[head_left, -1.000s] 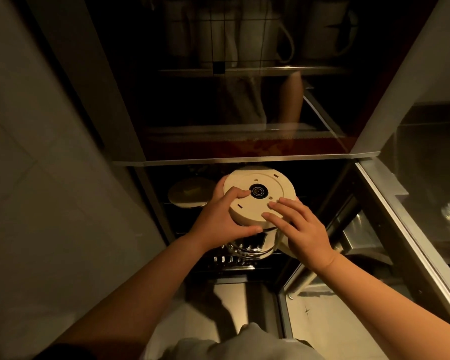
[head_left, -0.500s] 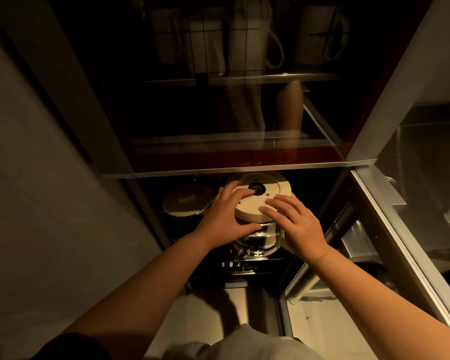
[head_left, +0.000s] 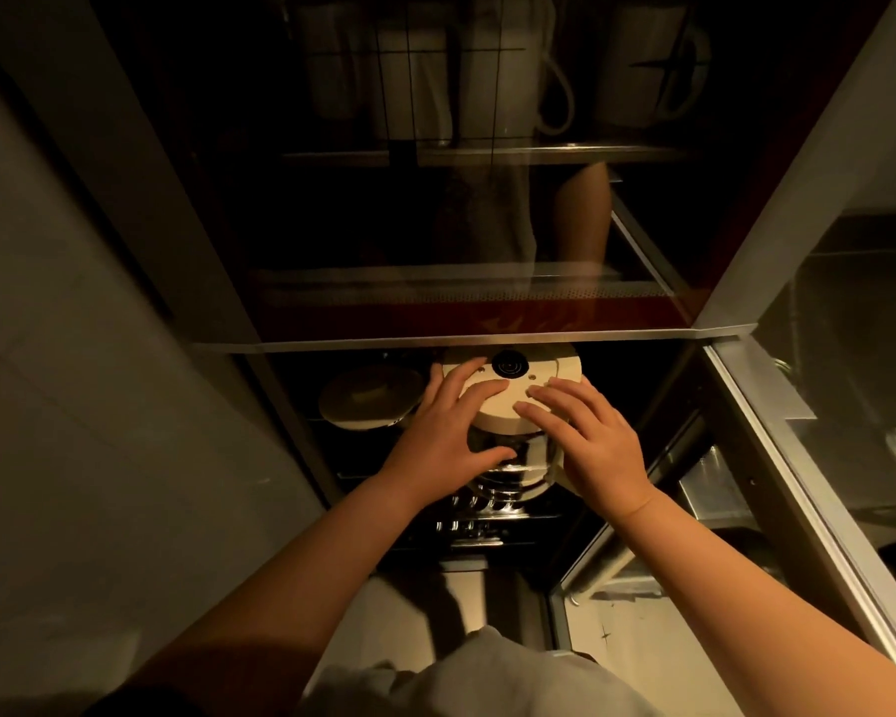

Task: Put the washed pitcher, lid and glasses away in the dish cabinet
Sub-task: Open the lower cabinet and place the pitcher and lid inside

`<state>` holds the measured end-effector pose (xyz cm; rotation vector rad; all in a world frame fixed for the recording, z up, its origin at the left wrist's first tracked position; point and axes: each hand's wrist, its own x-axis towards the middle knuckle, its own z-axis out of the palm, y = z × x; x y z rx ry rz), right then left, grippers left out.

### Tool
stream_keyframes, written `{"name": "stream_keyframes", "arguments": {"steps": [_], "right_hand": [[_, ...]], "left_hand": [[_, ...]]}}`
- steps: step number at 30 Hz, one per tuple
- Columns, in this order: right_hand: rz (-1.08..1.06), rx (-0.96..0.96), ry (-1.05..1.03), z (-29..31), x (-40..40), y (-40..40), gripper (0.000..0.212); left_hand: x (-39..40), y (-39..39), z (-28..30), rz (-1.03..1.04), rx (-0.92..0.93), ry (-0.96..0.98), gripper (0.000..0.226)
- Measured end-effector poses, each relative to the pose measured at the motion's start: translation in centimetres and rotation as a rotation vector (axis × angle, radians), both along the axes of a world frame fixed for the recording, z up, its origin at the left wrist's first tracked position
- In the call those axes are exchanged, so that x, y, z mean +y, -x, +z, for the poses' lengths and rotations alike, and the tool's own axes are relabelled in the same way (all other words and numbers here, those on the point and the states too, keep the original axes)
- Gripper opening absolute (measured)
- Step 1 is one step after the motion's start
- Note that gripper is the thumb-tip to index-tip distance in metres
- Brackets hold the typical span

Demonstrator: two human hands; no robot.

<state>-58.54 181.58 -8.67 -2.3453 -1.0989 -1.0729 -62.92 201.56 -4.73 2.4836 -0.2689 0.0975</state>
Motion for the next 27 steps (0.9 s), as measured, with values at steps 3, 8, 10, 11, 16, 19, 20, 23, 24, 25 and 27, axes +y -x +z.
{"name": "stream_keyframes", "arguments": {"steps": [3, 8, 10, 11, 16, 19, 20, 23, 24, 25, 27], "right_hand": [[-0.023, 0.044, 0.008, -0.6, 0.1, -0.4, 0.044], [-0.053, 0.094, 0.001, -0.3, 0.5, -0.9, 0.047], [-0.080, 0.104, -0.020, -0.3, 0.6, -0.9, 0.049], [-0.095, 0.113, -0.029, -0.3, 0.7, -0.9, 0.050], [-0.127, 0.157, -0.034, 0.1, 0.8, -1.2, 0.055], [-0.160, 0.196, -0.017, 0.6, 1.2, -1.4, 0.059], [-0.172, 0.208, -0.018, 0.7, 1.3, -1.4, 0.063], [-0.208, 0.250, -0.020, 1.0, 1.9, -1.6, 0.074], [-0.218, 0.262, -0.018, 1.1, 2.0, -1.6, 0.074], [-0.226, 0.267, -0.014, 1.2, 2.2, -1.7, 0.073], [-0.233, 0.268, 0.003, 1.3, 2.3, -1.9, 0.072]], "left_hand": [[-0.2, -0.3, 0.0, -0.001, 0.029, -0.028, 0.069], [-0.8, -0.7, -0.9, 0.020, -0.004, -0.179, 0.071], [-1.3, -0.3, -1.8, 0.038, -0.084, -0.279, 0.078], [-1.5, -0.1, -2.4, 0.038, -0.138, -0.346, 0.085], [-2.0, 1.2, -5.4, 0.027, -0.223, -0.548, 0.112], [-2.1, 1.7, -6.4, -0.021, -0.119, -0.629, 0.110], [-2.1, 2.0, -6.7, -0.044, -0.067, -0.652, 0.105], [-2.3, 2.5, -7.4, -0.063, 0.035, -0.644, 0.092], [-2.5, 2.5, -7.6, -0.073, 0.063, -0.638, 0.089], [-2.7, 2.4, -7.7, -0.084, 0.086, -0.633, 0.088], [-3.1, 2.2, -7.8, -0.087, 0.116, -0.634, 0.085]]}}
